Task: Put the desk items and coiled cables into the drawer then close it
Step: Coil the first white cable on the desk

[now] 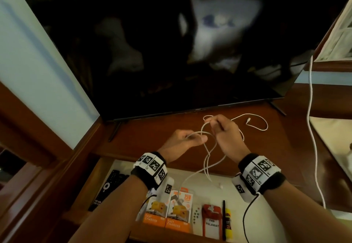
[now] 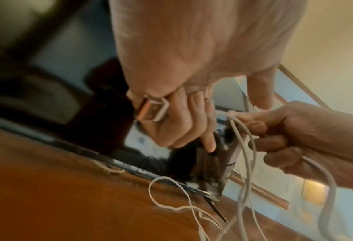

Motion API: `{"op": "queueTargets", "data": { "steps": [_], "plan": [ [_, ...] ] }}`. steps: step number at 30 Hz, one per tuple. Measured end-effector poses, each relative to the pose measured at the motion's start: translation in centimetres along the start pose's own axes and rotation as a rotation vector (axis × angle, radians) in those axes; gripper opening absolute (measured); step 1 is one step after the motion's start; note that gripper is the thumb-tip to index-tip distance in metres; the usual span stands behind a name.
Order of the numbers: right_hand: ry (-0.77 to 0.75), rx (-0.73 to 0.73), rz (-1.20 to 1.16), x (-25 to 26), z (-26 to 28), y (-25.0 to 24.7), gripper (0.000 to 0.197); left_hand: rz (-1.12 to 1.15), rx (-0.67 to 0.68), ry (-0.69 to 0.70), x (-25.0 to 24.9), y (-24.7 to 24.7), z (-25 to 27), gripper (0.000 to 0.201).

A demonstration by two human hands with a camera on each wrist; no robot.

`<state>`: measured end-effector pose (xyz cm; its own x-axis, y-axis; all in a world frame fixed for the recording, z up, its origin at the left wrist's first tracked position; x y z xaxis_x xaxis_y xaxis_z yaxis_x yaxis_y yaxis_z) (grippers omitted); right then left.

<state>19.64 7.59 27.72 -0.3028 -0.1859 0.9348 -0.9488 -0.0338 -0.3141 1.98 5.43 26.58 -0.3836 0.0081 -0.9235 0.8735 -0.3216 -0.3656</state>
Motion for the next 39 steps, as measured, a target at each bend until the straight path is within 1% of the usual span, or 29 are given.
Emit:
{"op": "queueTargets", "data": {
  "steps": [1,3,5,7,9,10,11,12,13,14,16,18,19,21,22,23,26,27,29,30,32,34,35,37,39],
  "plan": [
    [-0.014,0.006,0.007,0.2,0.0,0.0,0.019,0.029,-0.028,0.012,0.1,0.2,-0.4,0.032],
    [-0.027,-0.018,0.003,0.5,0.1,-0.2,0.010,0.050,-0.131,0.070,0.1,0.3,-0.9,0.028],
    [0.001,-0.079,-0.019,0.3,0.1,-0.5,0.018,0.051,-0.223,0.094,0.0,-0.2,-1.4,0.019],
    [0.050,-0.113,0.018,0.1,0.1,-0.8,0.023,0.074,-0.229,0.111,-0.3,-1.0,-1.5,0.014],
    [0.103,-0.103,0.074,-0.4,0.5,-0.8,0.028,0.119,-0.183,0.074,-0.8,-1.4,-1.1,0.020],
    [0.147,-0.081,0.037,-0.7,0.7,-0.6,0.034,0.152,-0.167,0.056,-0.8,-1.6,-1.1,0.024],
    [0.222,-0.046,-0.078,-1.1,1.0,-0.4,0.042,0.198,-0.166,0.046,-0.6,-1.9,-1.3,0.025],
    [0.309,-0.006,-0.242,-1.2,1.3,0.0,0.047,0.256,-0.180,0.046,-0.5,-2.3,-1.4,0.026],
    [0.385,0.036,-0.390,-1.4,1.6,0.3,0.047,0.303,-0.198,0.052,-0.4,-2.6,-1.5,0.028],
    [0.431,0.084,-0.472,-1.4,1.8,0.6,0.042,0.316,-0.214,0.048,-0.1,-2.9,-1.8,0.031],
    [0.414,0.214,-0.386,-1.2,2.3,1.2,0.023,0.302,-0.217,0.034,-0.1,-3.0,-2.0,0.029],
    [0.379,0.352,-0.250,-1.3,2.6,1.9,0.029,0.274,-0.202,0.037,-0.4,-2.7,-1.9,0.026],
    [0.381,0.405,-0.209,-1.5,2.6,2.2,0.029,0.277,-0.202,0.035,-0.4,-2.6,-1.9,0.025],
    [0.351,0.492,-0.151,-1.5,2.7,2.5,0.019,0.320,-0.200,0.041,-0.7,-2.4,-1.7,0.024],
    [0.324,0.505,-0.123,-1.5,2.7,2.4,0.018,0.347,-0.194,0.050,-0.9,-2.3,-1.5,0.024],
    [0.294,0.487,-0.101,-1.7,2.5,2.3,0.018,0.362,-0.185,0.063,-1.2,-2.3,-1.4,0.025],
    [0.216,0.345,-0.093,-2.4,2.0,1.8,0.011,0.311,-0.176,0.117,-1.7,-3.0,-0.8,0.022],
    [0.207,0.276,-0.111,-2.9,1.9,1.4,0.011,0.281,-0.199,0.127,-1.6,-3.6,-0.6,0.020],
    [0.250,0.140,-0.169,-3.6,1.7,0.6,0.011,0.230,-0.317,0.119,-0.7,-5.2,-0.2,0.024],
    [0.277,0.095,-0.184,-3.7,1.6,0.4,0.010,0.227,-0.391,0.098,-0.1,-6.0,0.0,0.024],
    [0.281,0.065,-0.133,-3.6,1.4,0.2,0.009,0.278,-0.542,0.015,1.4,-7.1,0.3,0.023],
    [0.215,0.097,0.023,-3.0,1.3,0.1,0.009,0.330,-0.714,-0.069,2.7,-8.1,0.5,0.020],
    [0.192,0.142,0.072,-2.7,1.3,0.2,0.010,0.337,-0.783,-0.085,3.1,-8.6,0.5,0.019],
    [0.240,0.282,0.057,-2.4,1.3,0.2,0.017,0.296,-0.833,-0.064,3.5,-9.4,0.5,0.016],
    [0.329,0.441,0.057,-2.3,1.6,0.1,0.023,0.223,-0.836,-0.037,3.8,-9.8,0.5,0.015]
  ]
}}
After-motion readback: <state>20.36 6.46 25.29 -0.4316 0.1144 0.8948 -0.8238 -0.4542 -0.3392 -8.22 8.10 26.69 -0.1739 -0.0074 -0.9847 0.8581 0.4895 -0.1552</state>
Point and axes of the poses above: each hand's wrist, its own z-axis away from the middle knuckle, its own y-axis out of the palm, x = y × z, the point moved 3 cm from there along -z, towards the middle knuckle, and after that the axes turned 1 degree about y, right-handed, at the moved point
